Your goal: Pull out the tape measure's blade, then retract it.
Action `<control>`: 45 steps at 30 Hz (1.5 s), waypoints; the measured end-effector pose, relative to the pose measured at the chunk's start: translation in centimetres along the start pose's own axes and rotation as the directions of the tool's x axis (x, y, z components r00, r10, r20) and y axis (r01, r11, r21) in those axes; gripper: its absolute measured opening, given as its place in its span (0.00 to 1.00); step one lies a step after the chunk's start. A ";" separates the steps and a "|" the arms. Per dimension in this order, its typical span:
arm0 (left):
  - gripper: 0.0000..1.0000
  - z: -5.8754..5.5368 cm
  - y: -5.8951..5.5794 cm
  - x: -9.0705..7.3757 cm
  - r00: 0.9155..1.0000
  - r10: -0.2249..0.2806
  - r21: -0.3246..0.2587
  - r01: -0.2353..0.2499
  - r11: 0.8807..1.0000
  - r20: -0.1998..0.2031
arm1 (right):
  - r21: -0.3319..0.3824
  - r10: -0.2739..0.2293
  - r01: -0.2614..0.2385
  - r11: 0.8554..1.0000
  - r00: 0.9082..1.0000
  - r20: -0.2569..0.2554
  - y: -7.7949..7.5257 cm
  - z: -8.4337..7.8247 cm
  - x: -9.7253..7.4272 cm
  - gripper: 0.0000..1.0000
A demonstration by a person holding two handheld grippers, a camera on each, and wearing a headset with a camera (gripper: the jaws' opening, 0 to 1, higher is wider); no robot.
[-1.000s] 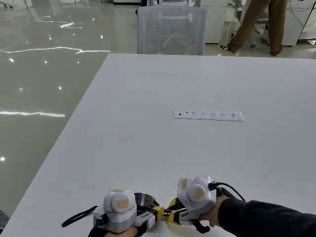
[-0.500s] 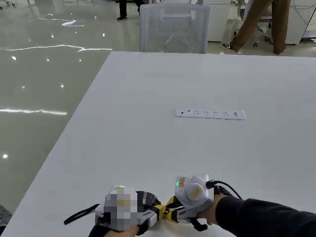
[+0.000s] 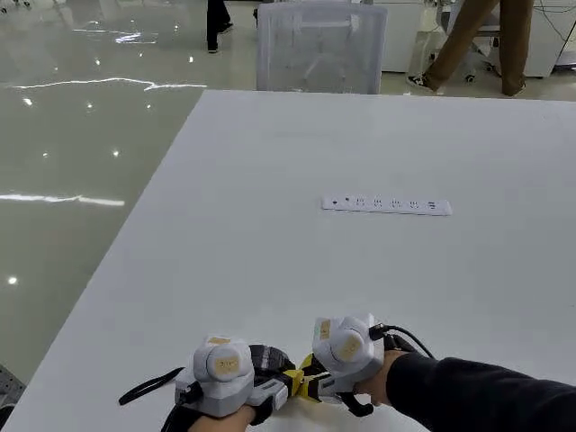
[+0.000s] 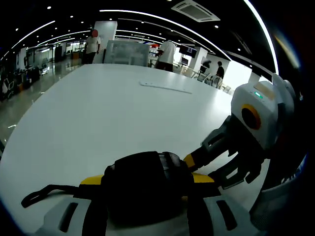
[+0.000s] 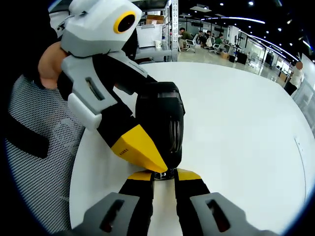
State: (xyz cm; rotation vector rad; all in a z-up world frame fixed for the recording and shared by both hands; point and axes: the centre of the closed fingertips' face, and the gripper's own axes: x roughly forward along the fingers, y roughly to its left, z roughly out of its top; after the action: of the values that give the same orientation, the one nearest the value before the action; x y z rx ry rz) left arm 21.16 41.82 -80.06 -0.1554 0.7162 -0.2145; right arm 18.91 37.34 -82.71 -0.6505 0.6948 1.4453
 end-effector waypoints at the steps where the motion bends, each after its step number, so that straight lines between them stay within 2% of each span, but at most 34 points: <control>1: 0.62 0.0 0.0 0.0 1.000 0.000 0.000 0.000 1.000 0.000 | -0.001 0.001 -0.001 1.000 1.000 -0.001 0.0 0.0 0.0 0.12; 29: 0.64 -0.1 -0.1 0.0 1.000 0.004 0.015 -0.004 1.000 -0.009 | 0.014 -0.010 0.011 1.000 1.000 -0.007 0.2 0.0 0.0 0.13; 34: 0.64 -0.1 -0.1 -0.1 1.000 0.003 0.028 -0.003 1.000 -0.012 | 0.025 -0.039 0.039 0.999 0.999 -0.001 0.2 0.0 -0.1 0.13; 37: 0.65 -0.5 -0.2 -0.1 0.999 -0.009 0.041 0.010 0.999 -0.036 | 0.040 -0.069 0.069 0.997 0.998 0.003 -0.1 -0.1 -0.2 0.17; 38: 0.66 -0.9 -0.1 -0.1 0.998 -0.013 0.036 0.016 0.999 -0.059 | 0.051 -0.085 0.085 0.995 0.996 0.003 -0.4 -0.1 -0.3 0.18; 39: 0.68 -0.7 0.2 -0.1 0.999 -0.007 0.033 0.009 0.999 -0.047 | 0.065 -0.094 0.093 0.994 0.996 0.004 -0.5 -0.1 -0.3 0.20; 41: 0.79 -0.7 0.6 -0.1 0.999 -0.008 0.007 0.009 1.000 -0.046 | 0.085 -0.091 0.090 0.992 0.996 0.004 -0.4 -0.3 -0.6 0.23; 42: 0.84 -0.8 0.5 -0.2 0.998 -0.029 -0.018 0.028 0.999 -0.049 | 0.087 -0.095 0.094 0.992 0.995 0.005 -0.4 -0.4 -0.6 0.26; 43: 0.89 -0.7 -0.5 -0.1 0.994 -0.101 -0.065 0.098 0.993 -0.042 | 0.089 -0.099 0.098 0.991 0.995 0.004 -0.5 -0.6 -0.9 0.28; 44: 0.95 -0.4 -0.9 -0.2 0.990 -0.138 -0.094 0.135 0.986 -0.026 | 0.095 -0.101 0.100 0.990 0.995 0.004 -0.5 -0.8 -1.0 0.28; 45: 0.99 -0.5 -1.1 -0.5 0.987 -0.157 -0.105 0.153 0.983 -0.037 | 0.110 -0.105 0.103 0.989 0.994 0.011 -0.5 -0.9 -1.3 0.29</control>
State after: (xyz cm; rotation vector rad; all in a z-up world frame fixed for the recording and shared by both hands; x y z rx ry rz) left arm 20.30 40.89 -79.89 -0.3055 0.7607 -0.3310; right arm 19.40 35.79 -82.31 -0.5801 0.7115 1.3061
